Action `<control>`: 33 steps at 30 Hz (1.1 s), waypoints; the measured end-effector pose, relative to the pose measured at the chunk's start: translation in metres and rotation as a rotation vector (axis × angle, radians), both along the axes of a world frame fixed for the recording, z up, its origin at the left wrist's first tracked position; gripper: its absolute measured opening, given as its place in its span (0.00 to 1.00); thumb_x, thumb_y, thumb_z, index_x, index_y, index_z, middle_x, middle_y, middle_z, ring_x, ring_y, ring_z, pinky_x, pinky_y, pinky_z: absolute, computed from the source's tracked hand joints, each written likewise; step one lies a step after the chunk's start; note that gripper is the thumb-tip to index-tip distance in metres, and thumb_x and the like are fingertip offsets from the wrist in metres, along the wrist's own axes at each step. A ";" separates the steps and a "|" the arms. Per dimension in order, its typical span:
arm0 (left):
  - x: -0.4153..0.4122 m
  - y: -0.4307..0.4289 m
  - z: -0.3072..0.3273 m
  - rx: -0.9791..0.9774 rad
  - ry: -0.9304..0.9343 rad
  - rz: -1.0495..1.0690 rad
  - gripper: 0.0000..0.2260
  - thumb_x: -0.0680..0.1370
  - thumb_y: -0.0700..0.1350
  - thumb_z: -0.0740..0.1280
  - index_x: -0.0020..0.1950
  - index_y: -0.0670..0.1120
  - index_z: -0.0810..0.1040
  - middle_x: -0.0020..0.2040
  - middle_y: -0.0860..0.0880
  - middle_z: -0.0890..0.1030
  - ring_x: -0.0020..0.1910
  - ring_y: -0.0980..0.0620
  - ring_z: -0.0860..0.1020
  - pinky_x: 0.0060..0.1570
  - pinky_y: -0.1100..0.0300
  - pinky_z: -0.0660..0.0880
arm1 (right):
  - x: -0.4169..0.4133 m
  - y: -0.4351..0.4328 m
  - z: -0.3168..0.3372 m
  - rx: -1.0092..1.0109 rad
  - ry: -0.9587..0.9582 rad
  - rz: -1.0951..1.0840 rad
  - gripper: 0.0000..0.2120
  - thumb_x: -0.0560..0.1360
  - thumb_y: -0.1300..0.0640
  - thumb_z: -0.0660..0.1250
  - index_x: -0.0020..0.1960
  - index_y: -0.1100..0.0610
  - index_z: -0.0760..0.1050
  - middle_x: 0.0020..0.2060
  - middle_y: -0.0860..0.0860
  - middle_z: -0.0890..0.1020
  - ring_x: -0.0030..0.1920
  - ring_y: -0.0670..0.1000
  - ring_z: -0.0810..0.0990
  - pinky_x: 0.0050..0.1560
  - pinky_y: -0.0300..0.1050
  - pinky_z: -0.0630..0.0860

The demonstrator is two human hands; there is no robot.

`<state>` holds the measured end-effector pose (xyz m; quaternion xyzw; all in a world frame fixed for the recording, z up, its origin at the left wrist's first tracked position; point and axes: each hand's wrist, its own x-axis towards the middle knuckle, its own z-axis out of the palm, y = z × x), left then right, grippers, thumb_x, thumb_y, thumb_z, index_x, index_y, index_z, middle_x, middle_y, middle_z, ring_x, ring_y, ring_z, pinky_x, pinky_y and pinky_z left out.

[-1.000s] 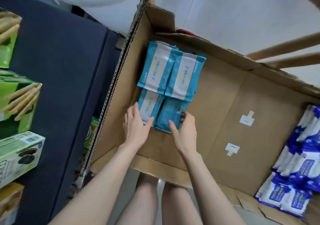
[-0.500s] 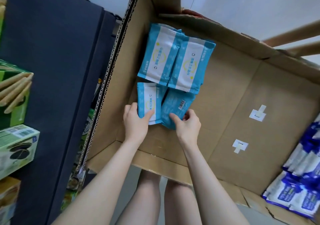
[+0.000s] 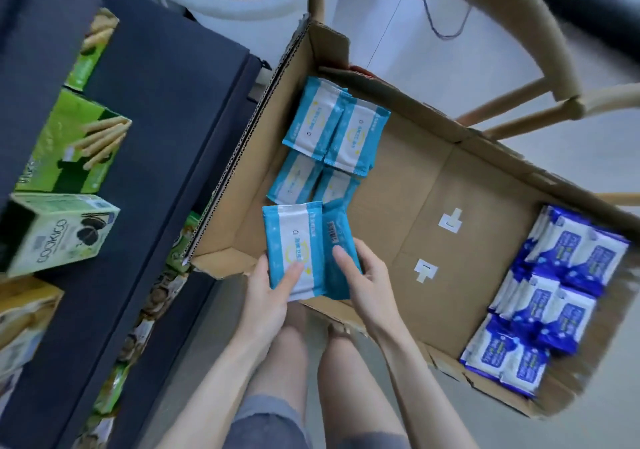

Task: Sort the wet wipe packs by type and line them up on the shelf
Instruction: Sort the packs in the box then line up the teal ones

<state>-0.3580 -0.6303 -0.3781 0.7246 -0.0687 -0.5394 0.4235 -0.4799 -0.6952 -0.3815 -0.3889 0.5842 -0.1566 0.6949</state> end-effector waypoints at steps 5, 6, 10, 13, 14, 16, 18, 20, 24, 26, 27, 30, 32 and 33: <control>-0.033 0.052 0.040 -0.086 0.170 0.252 0.08 0.78 0.37 0.62 0.56 0.44 0.76 0.52 0.46 0.83 0.50 0.51 0.82 0.49 0.59 0.79 | -0.018 0.036 0.045 0.153 -0.157 0.042 0.10 0.80 0.54 0.60 0.53 0.58 0.77 0.45 0.50 0.81 0.45 0.45 0.78 0.45 0.38 0.73; -0.041 0.063 0.049 -0.115 0.212 0.309 0.09 0.78 0.37 0.61 0.56 0.44 0.75 0.52 0.46 0.84 0.50 0.51 0.82 0.48 0.59 0.79 | -0.022 0.044 0.050 0.170 -0.171 0.097 0.09 0.80 0.55 0.60 0.55 0.56 0.76 0.47 0.49 0.82 0.47 0.45 0.79 0.47 0.39 0.74; -0.065 0.121 0.087 -0.187 0.321 0.482 0.11 0.78 0.39 0.60 0.58 0.44 0.75 0.50 0.47 0.84 0.48 0.51 0.83 0.42 0.61 0.80 | -0.035 0.076 0.078 0.198 -0.214 0.328 0.11 0.79 0.57 0.62 0.60 0.56 0.73 0.49 0.53 0.81 0.48 0.49 0.79 0.47 0.40 0.73; -0.070 0.162 0.115 -0.227 0.230 0.566 0.10 0.78 0.39 0.60 0.57 0.45 0.75 0.50 0.47 0.84 0.48 0.51 0.83 0.40 0.61 0.79 | -0.034 0.102 0.100 0.144 -0.213 0.519 0.19 0.71 0.51 0.70 0.60 0.51 0.73 0.53 0.59 0.79 0.49 0.51 0.79 0.51 0.45 0.74; -0.069 0.174 0.125 -0.234 0.176 0.598 0.09 0.78 0.38 0.60 0.55 0.45 0.76 0.49 0.47 0.84 0.46 0.52 0.83 0.40 0.61 0.80 | -0.030 0.110 0.110 0.106 -0.200 0.577 0.22 0.67 0.49 0.73 0.60 0.48 0.74 0.55 0.58 0.78 0.51 0.49 0.79 0.52 0.43 0.75; -0.065 0.197 0.147 -0.245 0.044 0.661 0.07 0.77 0.39 0.62 0.53 0.44 0.77 0.47 0.47 0.85 0.45 0.51 0.83 0.42 0.59 0.80 | -0.020 0.125 0.128 0.005 -0.161 0.677 0.27 0.59 0.43 0.76 0.57 0.44 0.76 0.54 0.54 0.80 0.51 0.46 0.79 0.54 0.42 0.77; -0.058 0.219 0.171 -0.257 -0.127 0.703 0.07 0.74 0.42 0.66 0.52 0.44 0.77 0.47 0.48 0.85 0.46 0.51 0.82 0.44 0.58 0.80 | -0.006 0.139 0.149 -0.096 -0.121 0.765 0.30 0.53 0.38 0.76 0.52 0.45 0.75 0.49 0.49 0.82 0.48 0.46 0.80 0.50 0.43 0.77; -0.047 0.242 0.193 -0.268 -0.288 0.739 0.07 0.74 0.43 0.67 0.51 0.46 0.78 0.47 0.50 0.84 0.47 0.53 0.81 0.43 0.62 0.78 | 0.011 0.152 0.172 -0.202 -0.118 0.853 0.32 0.52 0.36 0.76 0.52 0.44 0.72 0.48 0.46 0.81 0.47 0.47 0.80 0.48 0.47 0.77; -0.026 0.291 0.240 -0.275 -0.494 0.801 0.09 0.73 0.55 0.69 0.49 0.52 0.79 0.49 0.50 0.83 0.51 0.47 0.80 0.53 0.47 0.75 | 0.049 0.181 0.228 -0.366 -0.218 0.992 0.32 0.56 0.40 0.78 0.54 0.43 0.67 0.45 0.41 0.81 0.43 0.47 0.80 0.43 0.50 0.79; -0.014 0.316 0.262 -0.331 -0.495 0.860 0.09 0.74 0.53 0.68 0.51 0.53 0.79 0.51 0.49 0.83 0.55 0.44 0.79 0.59 0.40 0.72 | 0.070 0.200 0.254 -0.454 -0.245 1.051 0.34 0.56 0.42 0.79 0.57 0.43 0.66 0.45 0.41 0.81 0.44 0.47 0.81 0.45 0.50 0.80; -0.007 0.329 0.271 -0.358 -0.493 0.884 0.09 0.73 0.52 0.68 0.51 0.53 0.80 0.52 0.49 0.83 0.56 0.44 0.78 0.61 0.39 0.71 | 0.080 0.211 0.265 -0.485 -0.268 1.080 0.36 0.57 0.43 0.80 0.58 0.43 0.65 0.46 0.41 0.81 0.46 0.46 0.81 0.47 0.48 0.79; 0.016 0.370 0.299 -0.422 -0.500 0.971 0.06 0.73 0.49 0.69 0.48 0.58 0.82 0.49 0.56 0.83 0.53 0.53 0.79 0.62 0.42 0.70 | 0.114 0.248 0.295 -0.552 -0.362 1.152 0.34 0.64 0.47 0.78 0.63 0.43 0.64 0.50 0.42 0.80 0.47 0.43 0.80 0.47 0.41 0.78; 0.034 0.402 0.315 -0.421 -0.572 0.969 0.12 0.75 0.44 0.67 0.45 0.63 0.82 0.46 0.59 0.84 0.50 0.57 0.79 0.57 0.48 0.72 | 0.135 0.275 0.313 -0.570 -0.437 1.166 0.27 0.71 0.47 0.73 0.65 0.42 0.64 0.52 0.42 0.80 0.49 0.43 0.81 0.47 0.41 0.79; 0.042 0.418 0.322 -0.412 -0.626 0.939 0.11 0.75 0.45 0.67 0.47 0.62 0.81 0.47 0.58 0.83 0.50 0.55 0.80 0.55 0.47 0.74 | 0.144 0.290 0.321 -0.579 -0.477 1.162 0.22 0.74 0.48 0.69 0.65 0.41 0.65 0.52 0.41 0.80 0.49 0.43 0.81 0.47 0.41 0.79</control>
